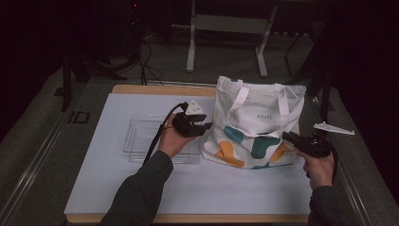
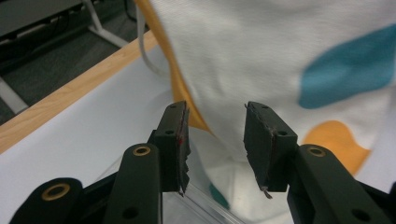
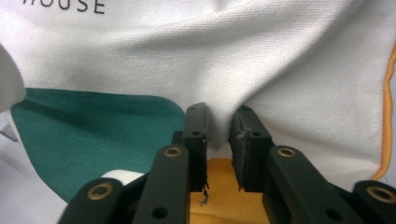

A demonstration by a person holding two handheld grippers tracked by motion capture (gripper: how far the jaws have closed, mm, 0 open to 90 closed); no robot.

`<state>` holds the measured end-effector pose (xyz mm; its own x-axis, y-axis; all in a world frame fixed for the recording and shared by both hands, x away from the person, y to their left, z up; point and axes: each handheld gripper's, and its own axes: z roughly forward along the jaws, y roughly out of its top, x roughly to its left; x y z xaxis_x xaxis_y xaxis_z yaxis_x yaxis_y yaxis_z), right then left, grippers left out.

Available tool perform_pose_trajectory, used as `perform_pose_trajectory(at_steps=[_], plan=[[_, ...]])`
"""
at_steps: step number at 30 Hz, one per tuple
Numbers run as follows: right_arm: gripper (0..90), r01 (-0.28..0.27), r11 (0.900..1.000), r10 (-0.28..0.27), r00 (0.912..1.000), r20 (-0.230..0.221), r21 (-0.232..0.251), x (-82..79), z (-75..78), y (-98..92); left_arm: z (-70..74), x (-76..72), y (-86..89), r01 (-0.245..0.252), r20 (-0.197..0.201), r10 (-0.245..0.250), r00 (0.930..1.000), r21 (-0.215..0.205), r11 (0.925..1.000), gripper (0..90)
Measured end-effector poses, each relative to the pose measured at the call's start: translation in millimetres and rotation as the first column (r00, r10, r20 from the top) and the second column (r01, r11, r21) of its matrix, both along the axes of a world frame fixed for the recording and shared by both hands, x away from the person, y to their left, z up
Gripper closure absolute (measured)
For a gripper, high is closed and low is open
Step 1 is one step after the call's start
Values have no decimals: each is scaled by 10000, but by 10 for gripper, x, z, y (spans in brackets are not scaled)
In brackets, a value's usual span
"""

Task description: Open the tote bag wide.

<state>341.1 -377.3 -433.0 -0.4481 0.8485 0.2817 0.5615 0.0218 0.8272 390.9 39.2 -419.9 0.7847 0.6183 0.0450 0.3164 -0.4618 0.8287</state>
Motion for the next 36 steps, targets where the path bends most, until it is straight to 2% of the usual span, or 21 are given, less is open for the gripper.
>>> perform_pose_trajectory(at_steps=[6, 9, 11, 14, 18, 20, 24, 30, 34, 36], plan=[[864, 2, 10000, -3, 10000, 97, 56, -5, -10, -7, 33, 128, -50, -68, -25, 68, 10000, -15, 10000, 604], [885, -106, 9999, 107, 9998, 190, -54, -10, -7, -1, 60, 208, -60, -102, -290, 89, 9995, -446, 9990, 601], [890, -155, 9998, 156, 9997, 190, -95, -13, -3, 1, 79, 275, -73, -201, -424, 177, 9989, -581, 9981, 597], [891, -191, 9997, 194, 9996, 216, -124, -21, 4, -6, 93, 365, -67, -292, -619, 226, 9978, -1080, 9937, 597], [890, -247, 9996, 249, 9995, 190, -115, -23, 14, -20, 95, 442, -105, -205, -792, 121, 9968, -1053, 9942, 590], [890, -236, 9996, 238, 9996, 168, -126, -20, 17, -21, 94, 454, -123, -88, -713, 14, 9975, -1037, 9946, 573], [890, -215, 9995, 218, 9996, 160, -215, -12, 23, -4, 50, 501, -149, 14, -1039, -115, 9945, -963, 9953, 575], [890, -209, 9995, 213, 9997, 152, -253, -12, 27, -2, 52, 515, -215, 288, -931, -363, 9950, -810, 9963, 649], [890, -211, 9995, 215, 9996, 170, -229, -18, 28, -6, 67, 494, -263, 376, -744, -415, 9964, -521, 9979, 839], [890, -217, 9995, 222, 9995, 204, -249, -24, 30, -9, 77, 481, -270, 360, -728, -394, 9966, -476, 9982, 871]])
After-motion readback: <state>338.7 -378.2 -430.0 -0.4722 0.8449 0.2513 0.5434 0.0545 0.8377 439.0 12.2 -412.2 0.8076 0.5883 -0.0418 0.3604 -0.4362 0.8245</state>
